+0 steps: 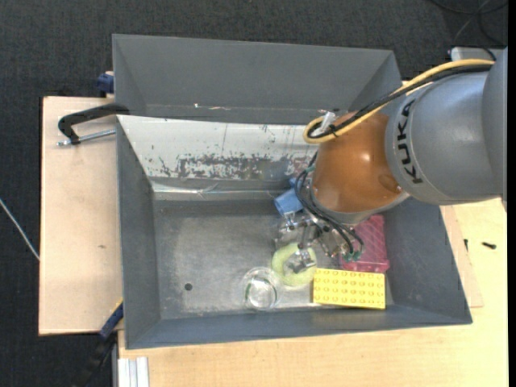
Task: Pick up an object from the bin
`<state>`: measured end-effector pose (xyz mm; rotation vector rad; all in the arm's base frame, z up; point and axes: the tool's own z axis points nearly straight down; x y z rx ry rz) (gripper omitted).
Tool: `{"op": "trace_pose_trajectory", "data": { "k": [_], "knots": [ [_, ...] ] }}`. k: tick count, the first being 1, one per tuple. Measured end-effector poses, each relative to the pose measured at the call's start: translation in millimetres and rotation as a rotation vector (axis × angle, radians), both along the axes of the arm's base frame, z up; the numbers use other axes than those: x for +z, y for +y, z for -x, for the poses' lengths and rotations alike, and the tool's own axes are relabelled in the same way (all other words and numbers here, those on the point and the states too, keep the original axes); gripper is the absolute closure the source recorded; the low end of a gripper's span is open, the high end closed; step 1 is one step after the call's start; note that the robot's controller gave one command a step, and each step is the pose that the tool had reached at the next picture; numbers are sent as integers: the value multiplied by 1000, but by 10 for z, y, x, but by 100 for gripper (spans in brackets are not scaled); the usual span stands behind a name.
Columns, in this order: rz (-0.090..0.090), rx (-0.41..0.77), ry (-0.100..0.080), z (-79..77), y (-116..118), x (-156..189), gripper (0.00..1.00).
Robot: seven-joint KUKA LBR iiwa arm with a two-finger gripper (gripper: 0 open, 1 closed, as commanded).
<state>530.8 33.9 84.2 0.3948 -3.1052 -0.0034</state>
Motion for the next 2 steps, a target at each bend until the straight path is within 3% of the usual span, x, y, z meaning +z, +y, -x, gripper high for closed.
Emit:
{"op": "trace_pose_trajectory", "data": {
  "k": [2],
  "knots": [
    [0,-1,-1,-3,-1,1,100]
  ]
}}
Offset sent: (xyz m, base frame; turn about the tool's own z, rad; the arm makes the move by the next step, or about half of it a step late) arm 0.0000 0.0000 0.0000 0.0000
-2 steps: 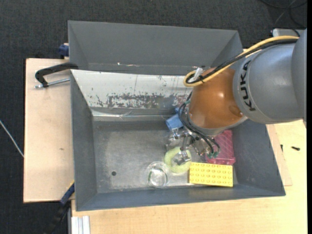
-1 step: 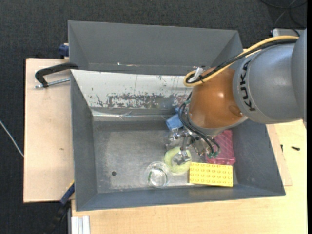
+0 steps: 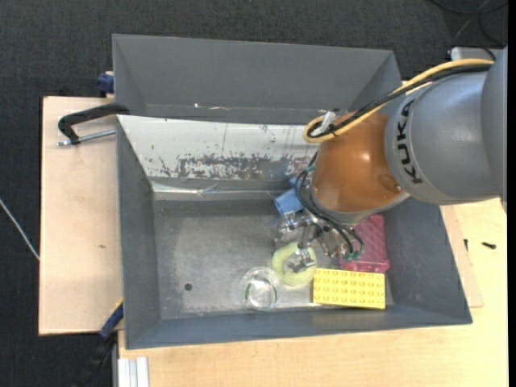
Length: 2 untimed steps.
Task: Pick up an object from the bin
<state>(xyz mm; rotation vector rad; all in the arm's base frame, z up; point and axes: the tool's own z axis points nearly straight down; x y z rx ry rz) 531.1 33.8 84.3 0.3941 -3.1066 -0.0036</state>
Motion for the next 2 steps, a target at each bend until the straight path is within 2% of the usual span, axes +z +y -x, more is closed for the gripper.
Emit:
{"op": "trace_pose_trajectory", "data": {
  "k": [2],
  "knots": [
    [0,0,-1,-2,0,0,100]
  ]
}}
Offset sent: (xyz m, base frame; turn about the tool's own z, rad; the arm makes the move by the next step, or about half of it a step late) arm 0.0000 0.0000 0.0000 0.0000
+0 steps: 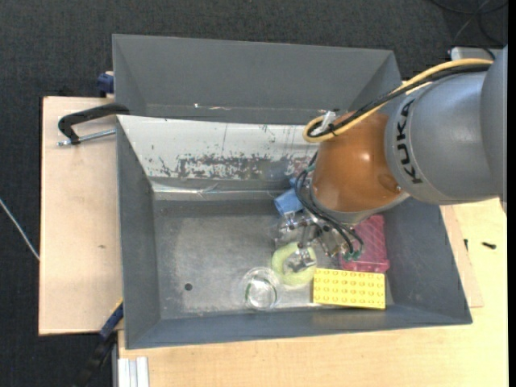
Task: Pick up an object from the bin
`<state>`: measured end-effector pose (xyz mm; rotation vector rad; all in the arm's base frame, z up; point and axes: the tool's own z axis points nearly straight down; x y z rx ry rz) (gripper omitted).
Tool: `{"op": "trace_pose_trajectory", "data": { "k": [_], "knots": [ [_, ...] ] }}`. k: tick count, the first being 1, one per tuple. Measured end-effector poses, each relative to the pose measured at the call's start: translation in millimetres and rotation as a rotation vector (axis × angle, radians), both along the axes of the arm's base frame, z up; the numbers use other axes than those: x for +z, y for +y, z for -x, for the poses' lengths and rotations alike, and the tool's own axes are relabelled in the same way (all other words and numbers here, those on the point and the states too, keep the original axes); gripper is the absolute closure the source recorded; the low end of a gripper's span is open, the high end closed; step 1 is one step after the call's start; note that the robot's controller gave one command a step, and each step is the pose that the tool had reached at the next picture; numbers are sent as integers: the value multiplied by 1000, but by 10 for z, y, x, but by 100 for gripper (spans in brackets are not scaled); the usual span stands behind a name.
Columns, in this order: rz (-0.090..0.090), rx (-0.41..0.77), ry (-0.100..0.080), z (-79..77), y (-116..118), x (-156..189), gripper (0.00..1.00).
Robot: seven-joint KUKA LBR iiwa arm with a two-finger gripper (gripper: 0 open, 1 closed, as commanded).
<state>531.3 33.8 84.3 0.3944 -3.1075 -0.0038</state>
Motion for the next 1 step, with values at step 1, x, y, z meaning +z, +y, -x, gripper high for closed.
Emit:
{"op": "trace_pose_trajectory", "data": {
  "k": [1],
  "knots": [
    [0,0,0,0,0,0,100]
  ]
}}
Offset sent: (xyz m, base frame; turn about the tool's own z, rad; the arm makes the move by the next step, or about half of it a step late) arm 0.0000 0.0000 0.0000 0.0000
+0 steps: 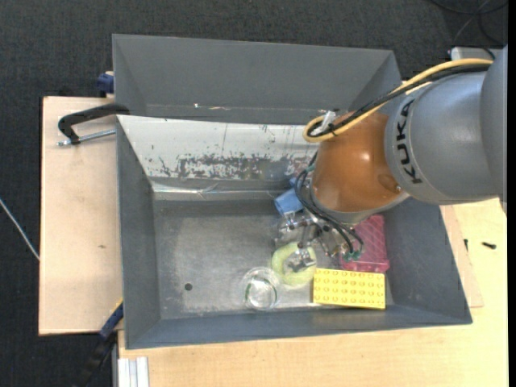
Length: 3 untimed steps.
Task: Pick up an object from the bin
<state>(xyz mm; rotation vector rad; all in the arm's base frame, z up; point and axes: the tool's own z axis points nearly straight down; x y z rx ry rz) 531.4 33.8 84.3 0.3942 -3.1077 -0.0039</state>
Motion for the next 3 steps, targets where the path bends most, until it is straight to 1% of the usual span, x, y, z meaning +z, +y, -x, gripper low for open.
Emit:
{"op": "trace_pose_trajectory", "data": {
  "k": [3],
  "knots": [
    [0,0,0,-1,0,0,100]
  ]
}}
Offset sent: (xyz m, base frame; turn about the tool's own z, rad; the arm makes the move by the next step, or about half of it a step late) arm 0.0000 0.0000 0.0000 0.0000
